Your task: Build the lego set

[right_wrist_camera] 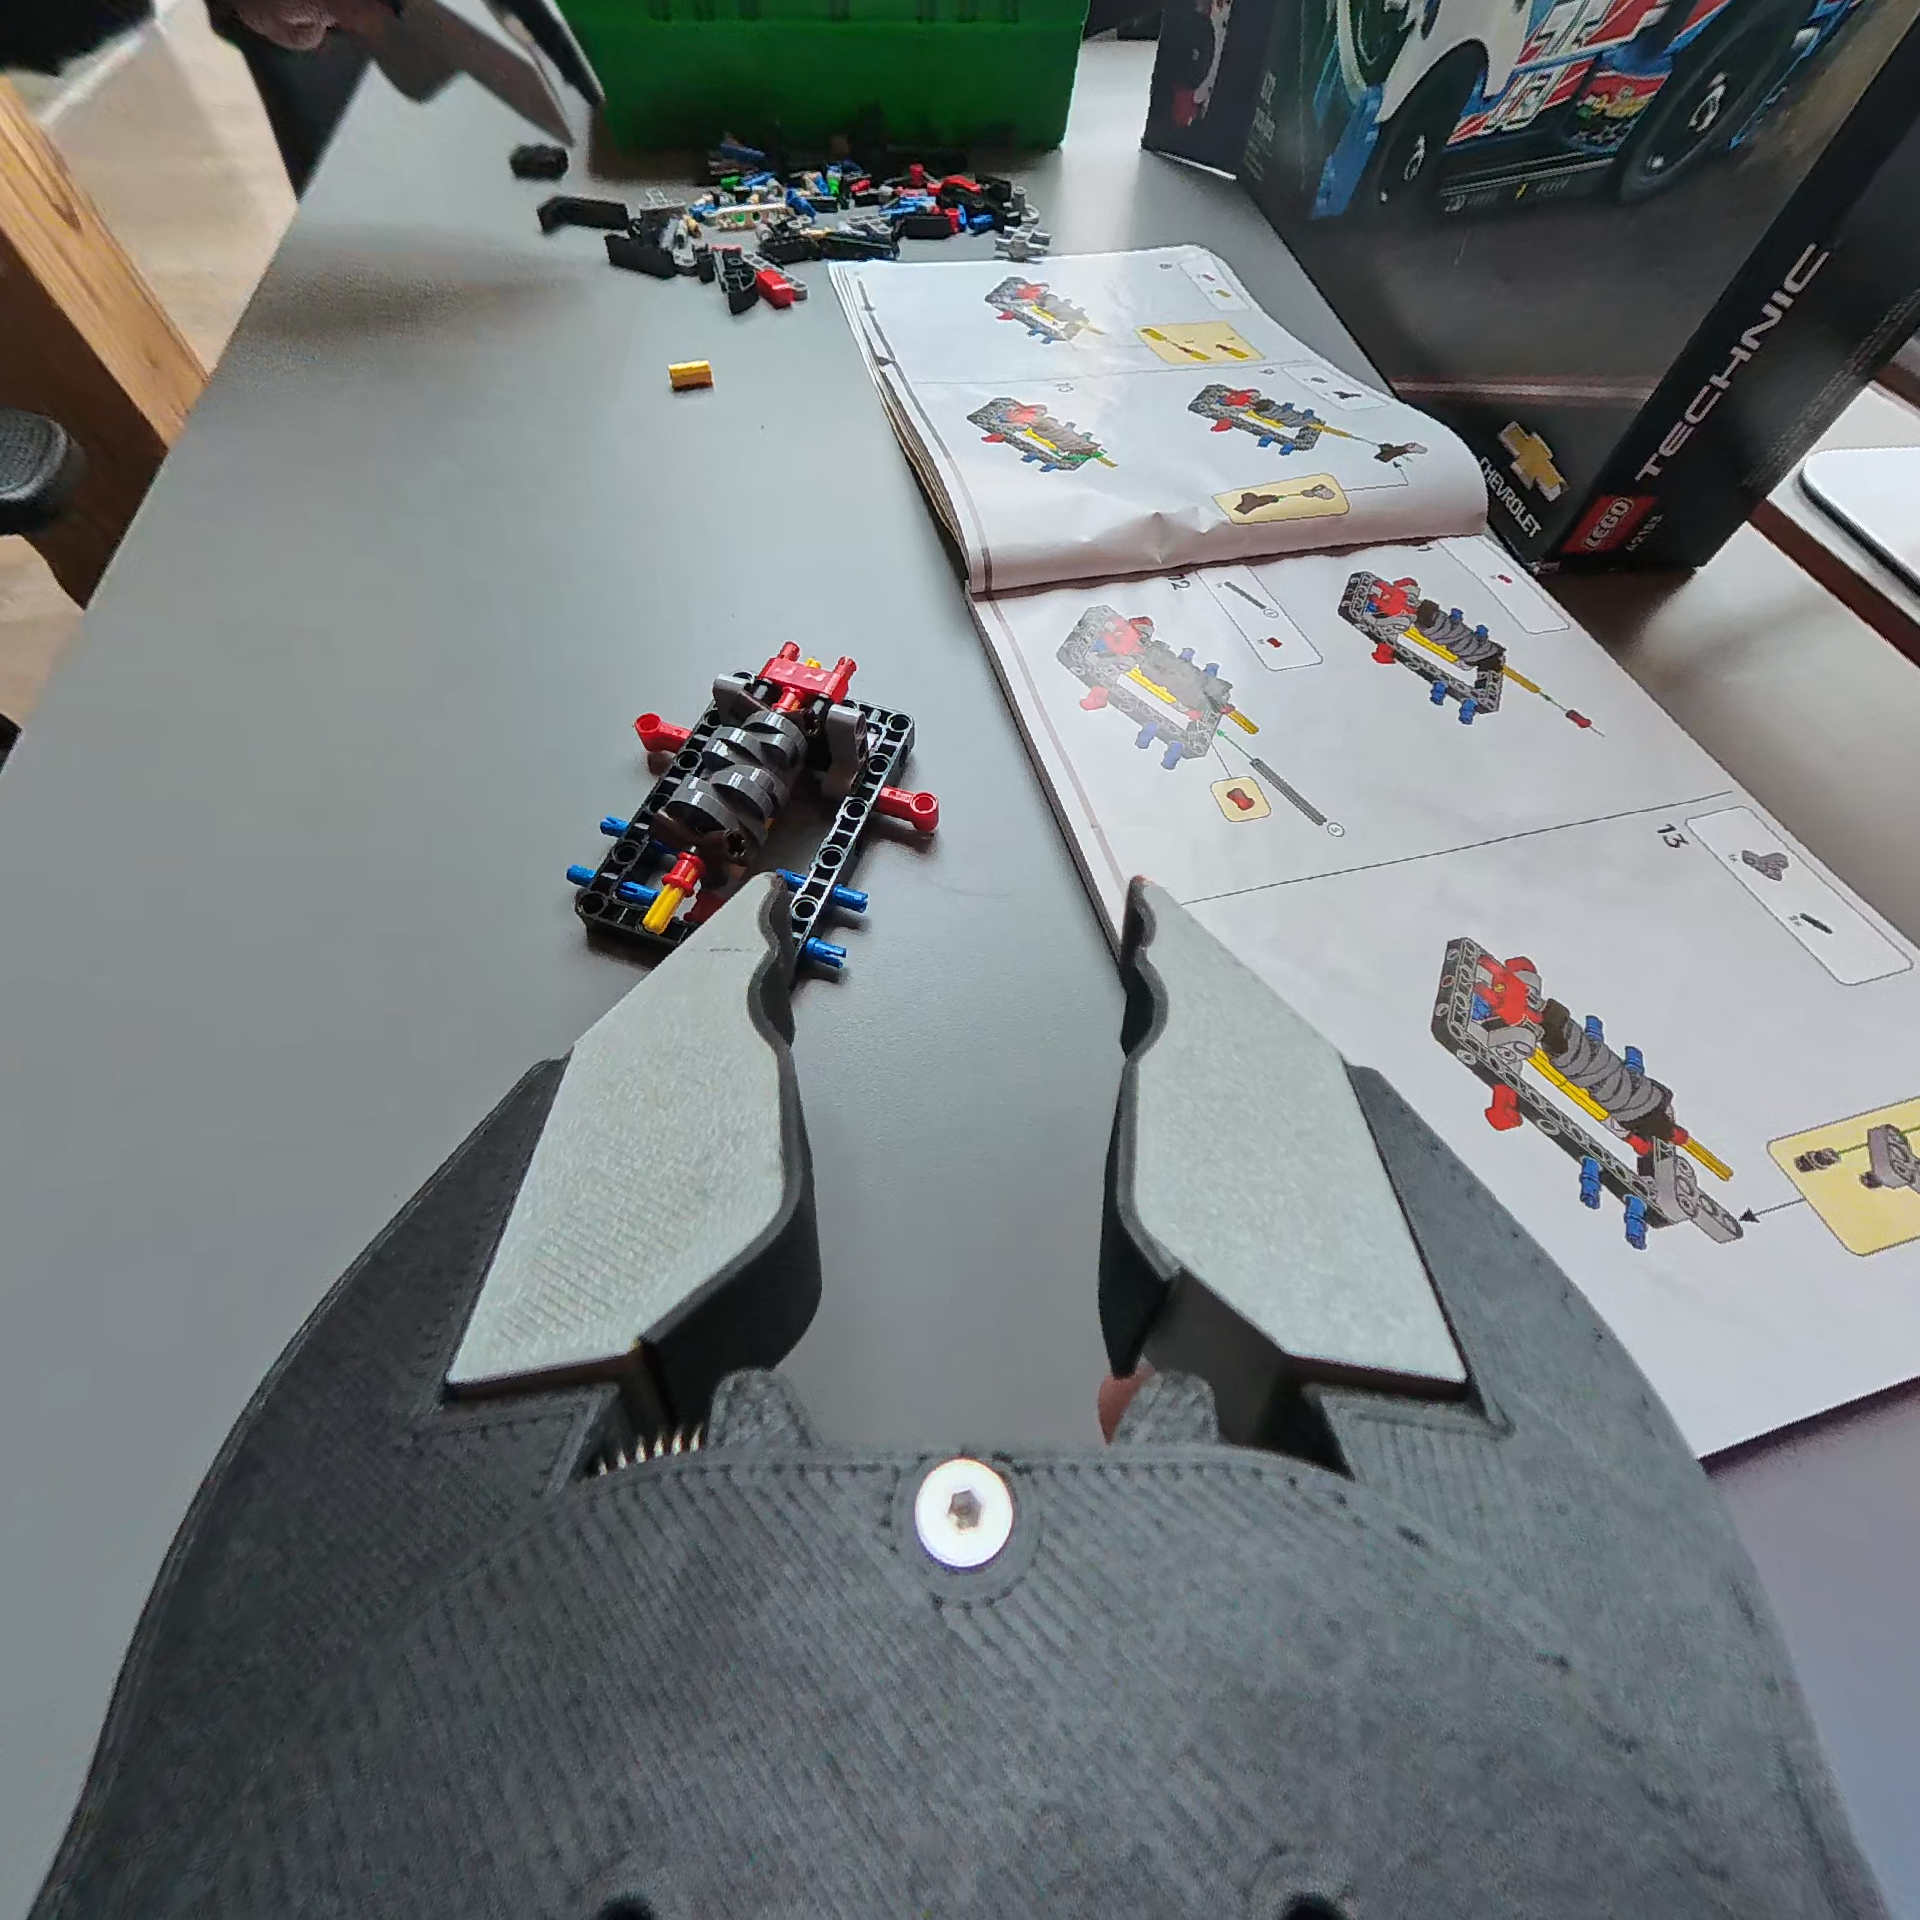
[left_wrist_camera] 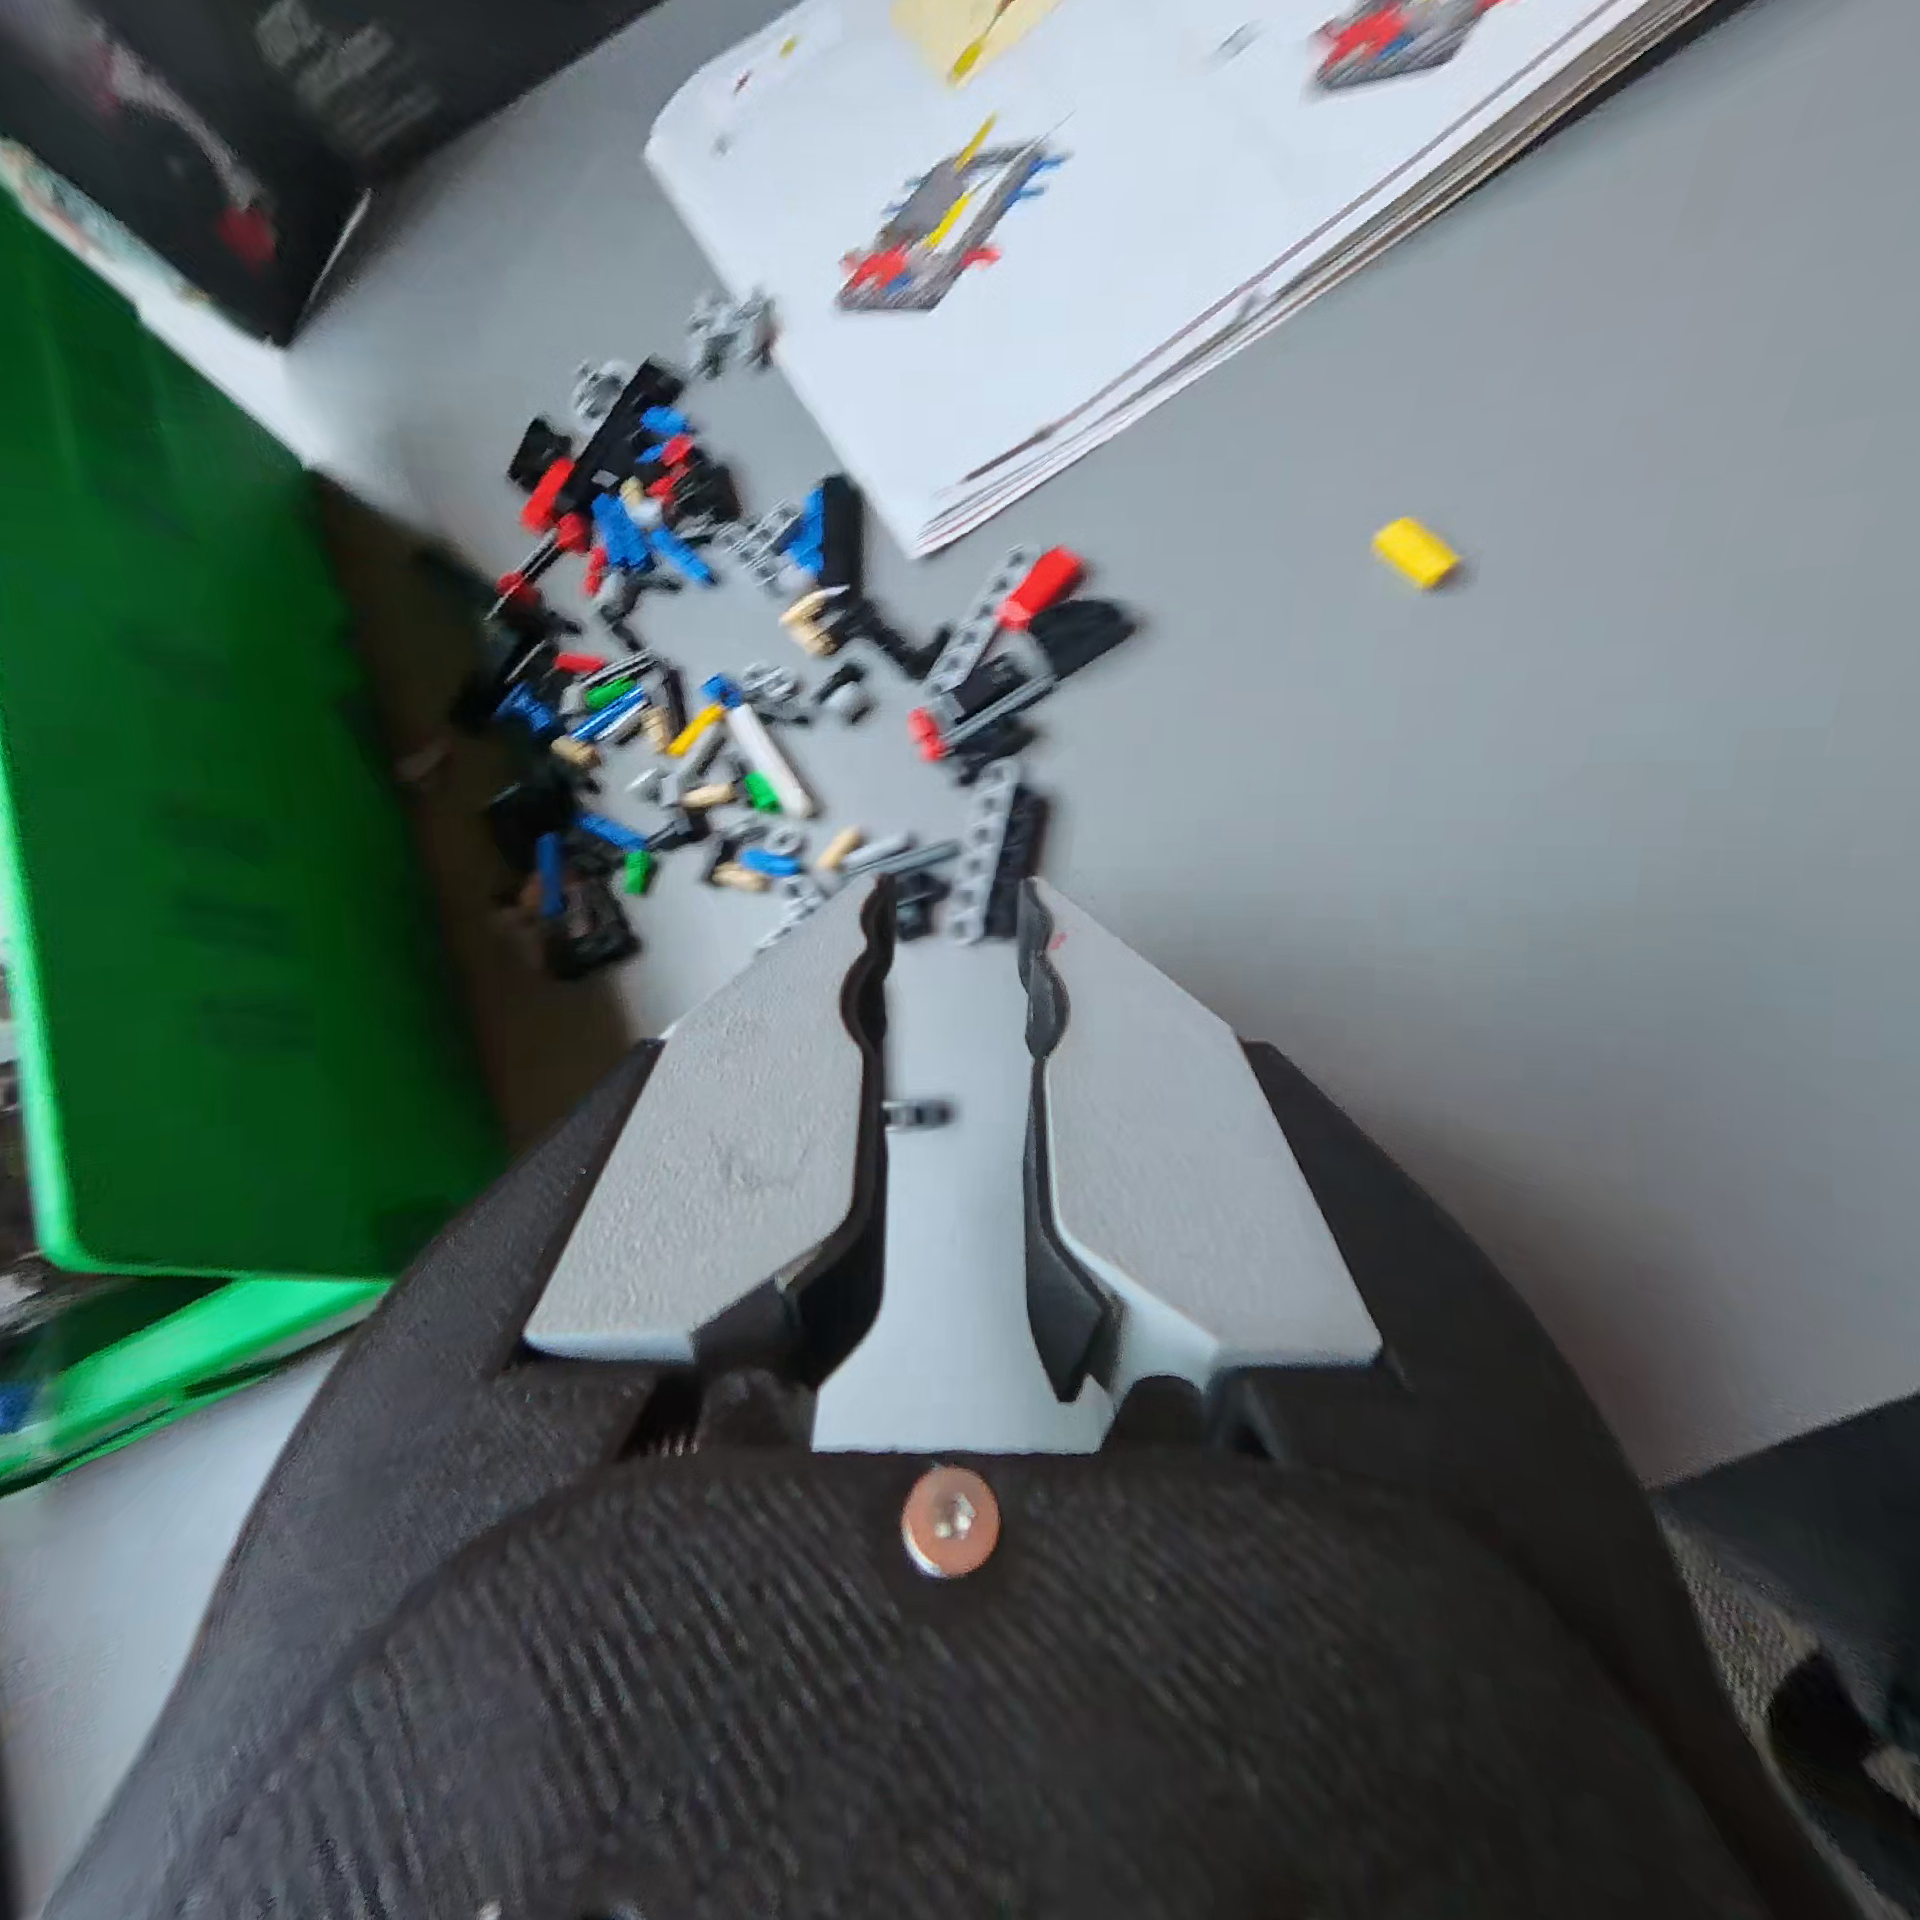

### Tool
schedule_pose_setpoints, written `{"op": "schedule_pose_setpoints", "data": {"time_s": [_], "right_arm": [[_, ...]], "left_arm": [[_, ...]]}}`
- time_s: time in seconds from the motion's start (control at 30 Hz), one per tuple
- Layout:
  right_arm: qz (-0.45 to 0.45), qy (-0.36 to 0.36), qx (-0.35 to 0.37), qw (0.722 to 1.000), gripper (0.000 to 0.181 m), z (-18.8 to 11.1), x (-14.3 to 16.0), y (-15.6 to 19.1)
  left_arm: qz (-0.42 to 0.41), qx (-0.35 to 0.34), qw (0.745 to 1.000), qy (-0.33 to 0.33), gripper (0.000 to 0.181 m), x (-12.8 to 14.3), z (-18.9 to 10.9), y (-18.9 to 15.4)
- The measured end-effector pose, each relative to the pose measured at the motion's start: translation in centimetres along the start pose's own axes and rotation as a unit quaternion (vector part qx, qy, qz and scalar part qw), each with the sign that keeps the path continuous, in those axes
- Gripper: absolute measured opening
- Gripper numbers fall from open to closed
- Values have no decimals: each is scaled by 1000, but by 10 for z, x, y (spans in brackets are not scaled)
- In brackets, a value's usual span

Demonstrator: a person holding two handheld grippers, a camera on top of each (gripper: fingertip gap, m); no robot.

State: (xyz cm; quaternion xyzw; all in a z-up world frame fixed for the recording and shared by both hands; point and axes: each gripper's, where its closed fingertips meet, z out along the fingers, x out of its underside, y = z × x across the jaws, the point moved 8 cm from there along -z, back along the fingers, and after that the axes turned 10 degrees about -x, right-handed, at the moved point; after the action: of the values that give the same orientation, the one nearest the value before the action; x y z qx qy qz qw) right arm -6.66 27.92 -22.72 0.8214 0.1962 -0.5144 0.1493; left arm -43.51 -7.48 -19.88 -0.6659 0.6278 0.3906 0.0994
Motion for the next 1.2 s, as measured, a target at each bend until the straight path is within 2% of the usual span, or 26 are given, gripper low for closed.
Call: {"op": "schedule_pose_setpoints", "data": {"time_s": [0.13, 0.23, 0.33, 0.4, 0.47, 0.63, 0.87, 0.93, 1.0, 1.1, 1.2], "right_arm": [[1, -4, 13, 1000, 60, -1, 0, -1], [-2, -3, 22, 1000, 60, -1, 0, -1], [-6, 1, 23, 1000, 60, 0, 0, 0], [-6, 1, 22, 1000, 59, 0, 0, 0], [-4, -2, 19, 1000, 58, -1, 0, 0], [4, -12, 6, 1000, 57, -3, -1, -1], [-2, -13, -5, 1000, 54, -3, -1, 1], [-3, -16, -5, 1000, 53, -4, -1, 1], [-2, -21, -4, 1000, 53, -5, -2, 1], [2, -23, -5, 1000, 53, -5, -2, 0], [3, -21, -5, 1000, 56, -5, -1, 0]], "left_arm": [[10, 22, 997, 77, 17, 8, 26, 41], [21, 77, 990, 118, 14, 10, 41, 46], [86, 73, 982, 149, 14, 13, 52, 47], [109, 78, 979, 154, 14, 10, 55, 47], [115, 94, 976, 158, 7, 9, 57, 45], [122, 93, 974, 167, 6, 9, 55, 45], [98, 63, 983, 143, 6, 1, 29, 54], [102, 70, 985, 122, 6, -16, 17, 43], [135, 80, 983, 93, 6, -41, 7, 17], [198, 113, 973, 35, 6, -81, 0, -48], [235, 165, 958, 17, 6, -103, 9, -126]]}}
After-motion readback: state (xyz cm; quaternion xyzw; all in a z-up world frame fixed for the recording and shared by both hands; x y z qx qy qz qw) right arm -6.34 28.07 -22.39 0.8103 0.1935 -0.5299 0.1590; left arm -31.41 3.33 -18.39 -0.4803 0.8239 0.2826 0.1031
